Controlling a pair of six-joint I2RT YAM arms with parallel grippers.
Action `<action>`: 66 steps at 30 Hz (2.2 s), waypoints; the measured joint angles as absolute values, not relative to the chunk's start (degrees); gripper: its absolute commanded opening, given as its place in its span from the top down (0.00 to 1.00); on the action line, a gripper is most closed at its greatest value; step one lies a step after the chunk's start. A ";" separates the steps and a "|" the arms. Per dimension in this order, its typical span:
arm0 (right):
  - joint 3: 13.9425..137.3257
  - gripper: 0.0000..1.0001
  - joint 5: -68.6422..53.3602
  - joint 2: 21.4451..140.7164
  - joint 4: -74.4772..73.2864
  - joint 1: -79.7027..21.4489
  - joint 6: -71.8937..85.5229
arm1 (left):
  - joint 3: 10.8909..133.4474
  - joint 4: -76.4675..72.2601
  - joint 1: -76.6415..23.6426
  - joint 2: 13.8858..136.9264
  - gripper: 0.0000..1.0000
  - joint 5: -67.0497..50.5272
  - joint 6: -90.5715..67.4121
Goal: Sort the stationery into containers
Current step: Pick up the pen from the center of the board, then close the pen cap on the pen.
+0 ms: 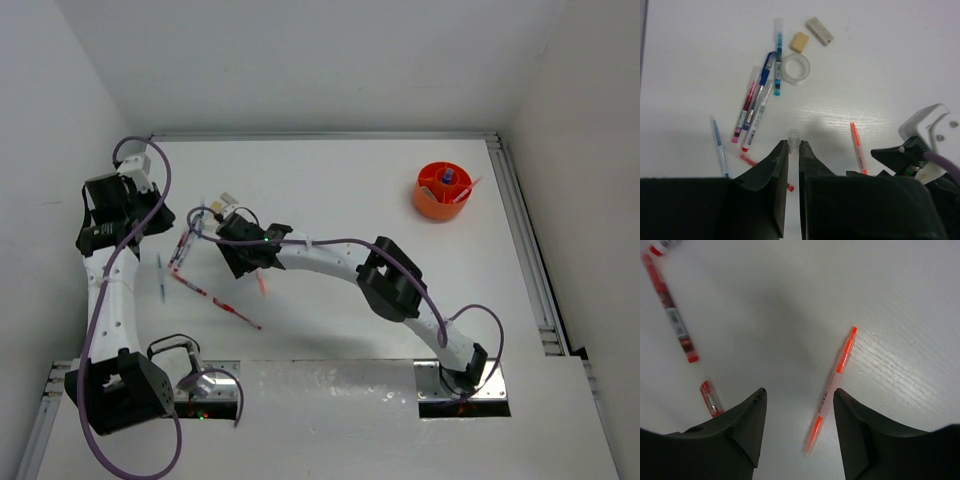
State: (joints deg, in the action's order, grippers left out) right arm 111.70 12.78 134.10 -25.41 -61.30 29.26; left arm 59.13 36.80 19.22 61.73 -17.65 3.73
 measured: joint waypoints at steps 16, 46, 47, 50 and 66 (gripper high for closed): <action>112.88 0.73 15.49 140.20 -29.87 -61.10 33.30 | 59.20 34.50 19.25 61.32 1.00 -15.94 1.19; 63.66 1.00 -17.04 71.16 -3.44 -38.35 11.27 | 63.16 -14.96 -2.52 62.19 1.00 -58.30 -29.50; 62.43 1.00 -16.93 69.78 -3.49 -38.57 10.72 | 63.16 -16.53 -4.21 62.76 1.00 -58.85 -30.39; 59.16 1.00 -16.47 65.89 -3.53 -39.64 9.76 | 63.18 -19.22 -8.47 64.58 1.00 -60.53 -31.55; 51.99 1.00 -3.70 57.67 2.24 -52.10 6.52 | 70.46 -20.82 -14.17 69.30 1.00 -64.77 -31.14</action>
State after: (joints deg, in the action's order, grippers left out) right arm 51.99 -3.70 57.67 2.24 -52.10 6.52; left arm 70.46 -20.82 -14.17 69.30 -64.77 -31.14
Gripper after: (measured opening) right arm 0.024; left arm 0.083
